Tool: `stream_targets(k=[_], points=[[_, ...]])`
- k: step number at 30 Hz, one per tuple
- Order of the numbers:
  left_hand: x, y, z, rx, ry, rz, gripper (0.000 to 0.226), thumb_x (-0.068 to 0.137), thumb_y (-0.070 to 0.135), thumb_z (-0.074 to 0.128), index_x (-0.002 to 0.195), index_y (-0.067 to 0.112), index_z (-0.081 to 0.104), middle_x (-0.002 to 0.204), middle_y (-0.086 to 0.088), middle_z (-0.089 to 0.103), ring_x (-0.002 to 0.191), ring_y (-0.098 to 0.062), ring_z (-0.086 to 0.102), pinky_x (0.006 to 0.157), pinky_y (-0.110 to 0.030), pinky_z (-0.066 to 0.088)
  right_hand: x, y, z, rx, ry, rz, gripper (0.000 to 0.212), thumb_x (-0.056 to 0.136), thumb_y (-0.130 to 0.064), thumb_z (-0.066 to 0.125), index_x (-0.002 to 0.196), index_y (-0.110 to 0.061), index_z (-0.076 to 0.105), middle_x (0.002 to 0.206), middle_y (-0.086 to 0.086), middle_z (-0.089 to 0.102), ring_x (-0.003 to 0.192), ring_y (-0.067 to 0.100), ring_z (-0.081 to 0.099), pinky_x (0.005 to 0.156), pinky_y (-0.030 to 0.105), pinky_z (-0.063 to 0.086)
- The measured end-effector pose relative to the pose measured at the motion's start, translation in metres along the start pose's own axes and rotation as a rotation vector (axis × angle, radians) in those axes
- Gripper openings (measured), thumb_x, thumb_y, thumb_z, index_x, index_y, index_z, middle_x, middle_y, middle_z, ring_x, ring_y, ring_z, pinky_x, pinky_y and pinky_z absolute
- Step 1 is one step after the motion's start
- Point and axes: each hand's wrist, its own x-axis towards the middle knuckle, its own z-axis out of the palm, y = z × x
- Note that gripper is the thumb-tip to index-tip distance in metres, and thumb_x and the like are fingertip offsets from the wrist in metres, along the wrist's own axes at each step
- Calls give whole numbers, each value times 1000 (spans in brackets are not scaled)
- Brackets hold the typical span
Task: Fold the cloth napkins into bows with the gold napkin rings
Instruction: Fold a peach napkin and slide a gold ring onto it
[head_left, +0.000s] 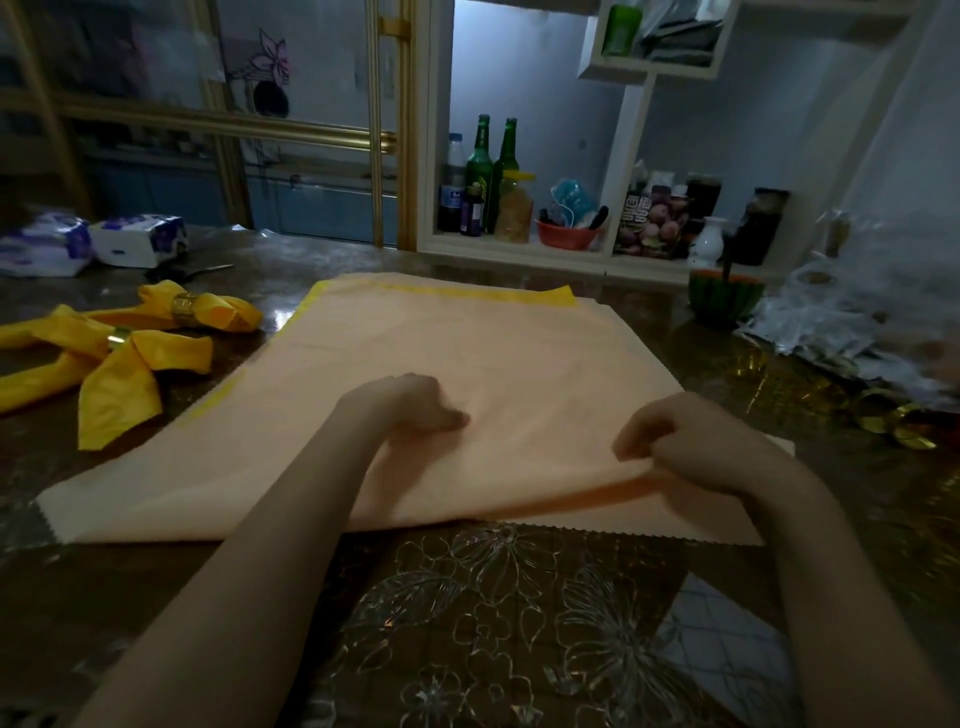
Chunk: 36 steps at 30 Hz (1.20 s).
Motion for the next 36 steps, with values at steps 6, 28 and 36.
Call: stream_targets(k=[6, 28, 36], points=[[-26, -3, -27, 186, -62, -153, 52, 89, 33, 60, 127, -1, 49, 124, -16, 55, 112, -28, 54, 86, -31, 44, 8, -5, 24, -95, 4, -34, 26, 98, -20, 42, 117, -21, 60, 122, -2, 57, 97, 8, 48, 83, 24, 35], [-1, -6, 4, -97, 289, -134, 44, 99, 38, 37, 129, 7, 45, 134, -17, 45, 126, -35, 36, 101, -47, 31, 18, -14, 60, -109, 76, -201, 43, 92, -11, 45, 133, -23, 51, 140, -2, 46, 127, 15, 41, 107, 29, 31], [-26, 12, 3, 23, 115, 30, 50, 99, 45, 32, 127, 7, 48, 136, -17, 45, 129, -36, 35, 104, -49, 32, 6, -20, 43, -168, 19, -211, 27, 93, -17, 51, 115, -20, 65, 104, -7, 55, 94, 7, 50, 84, 22, 44]])
